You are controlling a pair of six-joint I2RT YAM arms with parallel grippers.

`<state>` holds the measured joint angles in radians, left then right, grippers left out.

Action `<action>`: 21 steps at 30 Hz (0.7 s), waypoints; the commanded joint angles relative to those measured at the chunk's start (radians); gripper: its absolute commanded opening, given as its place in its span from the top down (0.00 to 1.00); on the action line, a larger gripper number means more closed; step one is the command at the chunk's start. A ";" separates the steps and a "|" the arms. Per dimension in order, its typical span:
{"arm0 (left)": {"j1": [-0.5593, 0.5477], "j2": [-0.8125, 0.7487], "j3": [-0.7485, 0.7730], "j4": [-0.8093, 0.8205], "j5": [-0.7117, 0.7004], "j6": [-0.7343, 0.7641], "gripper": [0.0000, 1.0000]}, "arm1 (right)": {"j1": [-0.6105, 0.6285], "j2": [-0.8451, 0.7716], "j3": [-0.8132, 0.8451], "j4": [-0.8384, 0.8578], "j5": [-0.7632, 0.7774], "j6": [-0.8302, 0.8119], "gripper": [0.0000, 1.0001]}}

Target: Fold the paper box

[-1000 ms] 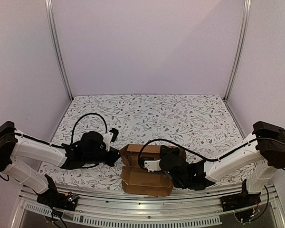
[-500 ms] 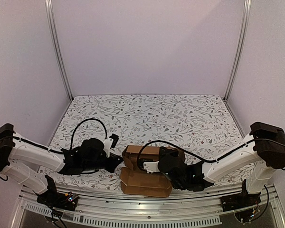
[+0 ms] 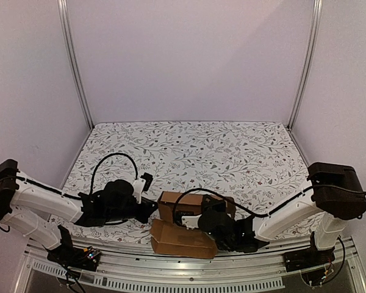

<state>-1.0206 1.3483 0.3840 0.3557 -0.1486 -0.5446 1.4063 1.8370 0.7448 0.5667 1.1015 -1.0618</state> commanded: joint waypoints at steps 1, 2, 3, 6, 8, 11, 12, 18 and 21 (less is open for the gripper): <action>-0.033 -0.005 -0.021 0.014 -0.016 -0.014 1.00 | 0.020 0.060 -0.022 0.076 0.035 -0.051 1.00; -0.040 -0.006 -0.023 0.013 -0.020 -0.016 1.00 | 0.022 0.064 -0.024 0.082 0.035 -0.058 1.00; -0.049 -0.006 -0.023 0.009 -0.027 -0.018 1.00 | 0.024 0.066 -0.025 0.085 0.036 -0.058 1.00; -0.075 -0.008 -0.026 -0.002 -0.046 -0.022 1.00 | 0.024 0.061 -0.029 0.086 0.038 -0.055 1.00; -0.084 -0.008 -0.030 -0.009 -0.061 -0.021 1.00 | 0.025 0.061 -0.031 0.086 0.037 -0.055 1.00; -0.091 -0.005 -0.038 -0.001 -0.065 -0.009 0.99 | 0.026 0.058 -0.033 0.085 0.038 -0.054 1.00; -0.092 -0.003 -0.041 0.005 -0.067 -0.004 0.98 | 0.026 0.058 -0.033 0.086 0.038 -0.053 1.00; -0.092 0.026 -0.032 0.022 -0.061 0.038 0.95 | 0.027 0.056 -0.029 0.084 0.042 -0.053 1.00; -0.093 0.033 -0.024 0.026 -0.050 0.055 0.94 | 0.027 0.057 -0.026 0.084 0.044 -0.055 1.00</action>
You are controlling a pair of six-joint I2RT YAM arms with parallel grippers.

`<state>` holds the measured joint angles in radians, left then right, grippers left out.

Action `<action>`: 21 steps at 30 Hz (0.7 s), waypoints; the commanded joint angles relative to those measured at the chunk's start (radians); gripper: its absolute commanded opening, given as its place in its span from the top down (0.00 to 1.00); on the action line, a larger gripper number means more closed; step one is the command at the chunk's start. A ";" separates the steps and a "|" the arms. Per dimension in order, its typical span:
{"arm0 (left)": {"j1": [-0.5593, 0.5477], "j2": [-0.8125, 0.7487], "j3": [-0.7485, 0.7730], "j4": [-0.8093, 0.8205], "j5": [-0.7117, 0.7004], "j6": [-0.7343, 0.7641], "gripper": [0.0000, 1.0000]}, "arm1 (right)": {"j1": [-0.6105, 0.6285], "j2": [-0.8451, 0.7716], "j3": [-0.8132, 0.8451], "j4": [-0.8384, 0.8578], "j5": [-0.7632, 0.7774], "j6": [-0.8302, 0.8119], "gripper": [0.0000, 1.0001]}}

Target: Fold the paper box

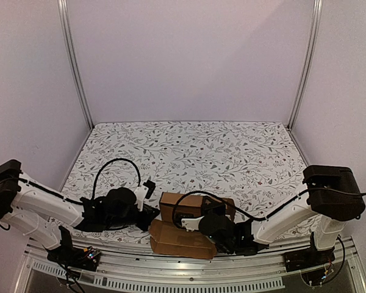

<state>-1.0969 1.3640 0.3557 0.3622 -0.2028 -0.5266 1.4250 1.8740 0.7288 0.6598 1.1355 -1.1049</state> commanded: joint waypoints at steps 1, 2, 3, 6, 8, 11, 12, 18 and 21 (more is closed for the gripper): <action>-0.018 0.020 0.010 0.020 0.007 0.042 0.93 | 0.009 0.022 -0.008 -0.009 0.010 -0.013 1.00; -0.017 0.023 0.014 0.017 0.009 0.046 0.93 | 0.008 0.022 -0.007 -0.009 0.011 -0.013 1.00; -0.017 0.027 0.017 0.015 0.009 0.050 0.92 | 0.008 0.023 -0.005 -0.009 0.011 -0.014 1.00; -0.017 0.036 0.021 0.016 0.013 0.064 0.88 | 0.011 0.026 0.001 -0.009 0.013 -0.018 1.00; -0.018 0.038 0.024 0.016 0.017 0.073 0.84 | 0.011 0.027 0.002 -0.009 0.013 -0.016 1.00; -0.017 0.040 0.028 0.014 0.022 0.084 0.78 | 0.010 0.030 0.004 -0.009 0.012 -0.015 1.00; -0.017 0.043 0.030 0.014 0.024 0.089 0.76 | 0.012 0.031 0.006 -0.009 0.013 -0.014 1.00; -0.017 0.060 0.072 -0.020 0.025 0.124 0.73 | 0.017 0.039 0.011 -0.008 0.015 -0.008 1.00; -0.017 0.057 0.084 -0.031 0.004 0.144 0.72 | 0.019 0.040 0.011 -0.009 0.020 -0.007 1.00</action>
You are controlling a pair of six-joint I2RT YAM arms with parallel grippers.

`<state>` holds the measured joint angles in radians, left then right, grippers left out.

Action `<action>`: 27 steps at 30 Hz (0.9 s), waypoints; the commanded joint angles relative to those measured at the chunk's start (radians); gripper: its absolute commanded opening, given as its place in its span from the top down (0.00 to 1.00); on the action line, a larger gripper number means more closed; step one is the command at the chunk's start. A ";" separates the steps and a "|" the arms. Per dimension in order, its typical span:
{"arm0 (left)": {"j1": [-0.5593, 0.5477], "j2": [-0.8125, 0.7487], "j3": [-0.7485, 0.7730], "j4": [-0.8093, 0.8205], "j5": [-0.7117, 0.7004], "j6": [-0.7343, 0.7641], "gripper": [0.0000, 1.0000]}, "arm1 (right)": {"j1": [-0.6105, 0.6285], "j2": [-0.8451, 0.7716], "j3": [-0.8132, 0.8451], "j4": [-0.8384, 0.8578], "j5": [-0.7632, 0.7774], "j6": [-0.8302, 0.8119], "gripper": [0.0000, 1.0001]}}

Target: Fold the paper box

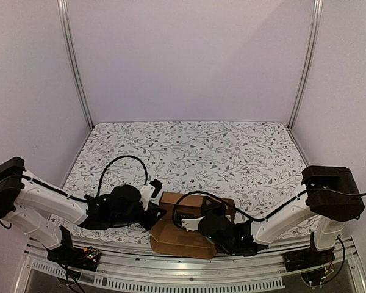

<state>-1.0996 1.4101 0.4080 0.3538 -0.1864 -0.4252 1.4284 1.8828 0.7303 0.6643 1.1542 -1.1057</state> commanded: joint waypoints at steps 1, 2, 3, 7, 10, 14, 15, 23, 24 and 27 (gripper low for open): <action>-0.015 0.011 0.035 -0.025 -0.021 0.053 0.71 | 0.017 0.030 0.009 -0.013 0.002 -0.006 1.00; -0.014 0.011 0.040 -0.027 -0.028 0.058 0.71 | 0.019 0.029 0.008 -0.013 0.003 -0.006 1.00; -0.013 0.011 0.044 -0.030 -0.034 0.066 0.71 | 0.019 0.028 0.008 -0.012 0.004 -0.006 1.00; -0.011 0.032 0.061 -0.036 -0.054 0.076 0.71 | 0.021 0.024 0.008 -0.013 0.007 -0.005 1.00; -0.012 0.059 0.076 -0.029 -0.054 0.070 0.71 | 0.023 0.022 0.008 -0.012 0.009 -0.002 1.00; -0.013 0.087 0.089 -0.016 -0.077 0.047 0.72 | 0.028 0.022 0.015 -0.014 0.011 0.003 1.00; -0.013 0.094 0.092 -0.013 -0.085 0.042 0.72 | 0.029 0.024 0.017 -0.014 0.012 0.005 1.00; -0.015 0.134 0.145 -0.019 -0.151 -0.002 0.72 | 0.036 0.046 0.034 -0.012 0.015 0.025 1.00; -0.016 0.139 0.149 -0.019 -0.153 -0.006 0.72 | 0.036 0.047 0.037 -0.012 0.016 0.027 1.00; -0.018 0.156 0.164 -0.020 -0.163 -0.015 0.75 | 0.038 0.048 0.043 -0.012 0.018 0.033 1.00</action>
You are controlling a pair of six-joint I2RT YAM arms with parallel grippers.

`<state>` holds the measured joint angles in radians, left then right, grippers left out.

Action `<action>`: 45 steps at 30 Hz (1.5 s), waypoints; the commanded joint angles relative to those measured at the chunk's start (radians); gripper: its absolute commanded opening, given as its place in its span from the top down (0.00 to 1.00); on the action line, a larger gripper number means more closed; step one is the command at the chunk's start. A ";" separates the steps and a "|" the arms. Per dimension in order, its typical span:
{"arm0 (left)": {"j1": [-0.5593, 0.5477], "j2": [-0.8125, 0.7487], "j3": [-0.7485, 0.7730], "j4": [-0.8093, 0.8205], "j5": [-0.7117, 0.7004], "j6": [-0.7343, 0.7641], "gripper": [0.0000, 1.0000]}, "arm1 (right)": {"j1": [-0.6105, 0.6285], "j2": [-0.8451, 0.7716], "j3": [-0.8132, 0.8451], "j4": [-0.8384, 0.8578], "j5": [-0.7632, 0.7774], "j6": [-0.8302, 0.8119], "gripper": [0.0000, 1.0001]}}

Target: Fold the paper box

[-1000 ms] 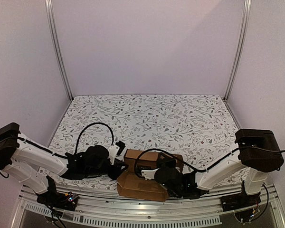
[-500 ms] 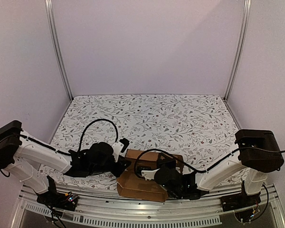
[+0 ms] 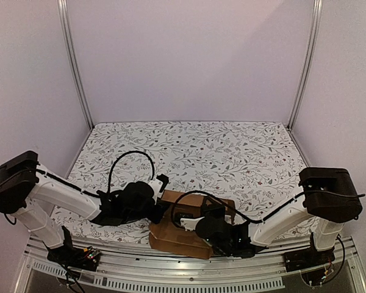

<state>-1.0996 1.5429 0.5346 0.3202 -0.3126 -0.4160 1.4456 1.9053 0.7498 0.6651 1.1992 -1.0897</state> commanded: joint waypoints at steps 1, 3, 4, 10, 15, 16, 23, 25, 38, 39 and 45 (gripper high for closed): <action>-0.019 0.029 0.042 0.012 -0.040 -0.029 0.77 | 0.022 0.026 0.025 -0.013 -0.026 0.019 1.00; -0.020 0.035 0.048 0.007 -0.047 -0.034 0.80 | 0.023 0.026 0.029 -0.013 -0.025 0.024 1.00; -0.020 0.040 0.054 0.001 -0.053 -0.036 0.82 | 0.025 0.026 0.032 -0.012 -0.023 0.026 1.00; -0.022 0.053 0.081 -0.026 -0.076 -0.038 0.96 | 0.040 0.016 0.059 -0.014 -0.005 0.020 0.97; -0.022 0.053 0.109 -0.051 -0.092 -0.018 1.00 | 0.048 -0.013 0.065 -0.030 -0.013 0.042 0.86; -0.022 0.053 0.115 -0.055 -0.094 -0.014 1.00 | 0.050 -0.023 0.067 -0.044 -0.016 0.058 0.83; -0.022 0.060 0.146 -0.078 -0.111 0.040 1.00 | 0.068 -0.161 0.088 -0.285 -0.103 0.260 0.50; -0.022 0.071 0.158 -0.080 -0.114 0.067 1.00 | 0.068 -0.219 0.105 -0.403 -0.151 0.349 0.42; -0.010 0.184 0.247 -0.018 0.029 0.225 1.00 | -0.055 -0.641 0.119 -0.870 -0.689 0.802 0.24; -0.010 0.195 0.259 -0.018 0.038 0.236 1.00 | -0.085 -0.653 0.118 -0.882 -0.723 0.823 0.27; -0.010 0.271 0.316 0.004 0.091 0.315 1.00 | -0.209 -0.638 0.107 -0.864 -0.858 1.001 0.46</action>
<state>-1.1061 1.7672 0.8162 0.2874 -0.2779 -0.1787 1.2930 1.2514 0.8616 -0.1593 0.5007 -0.2584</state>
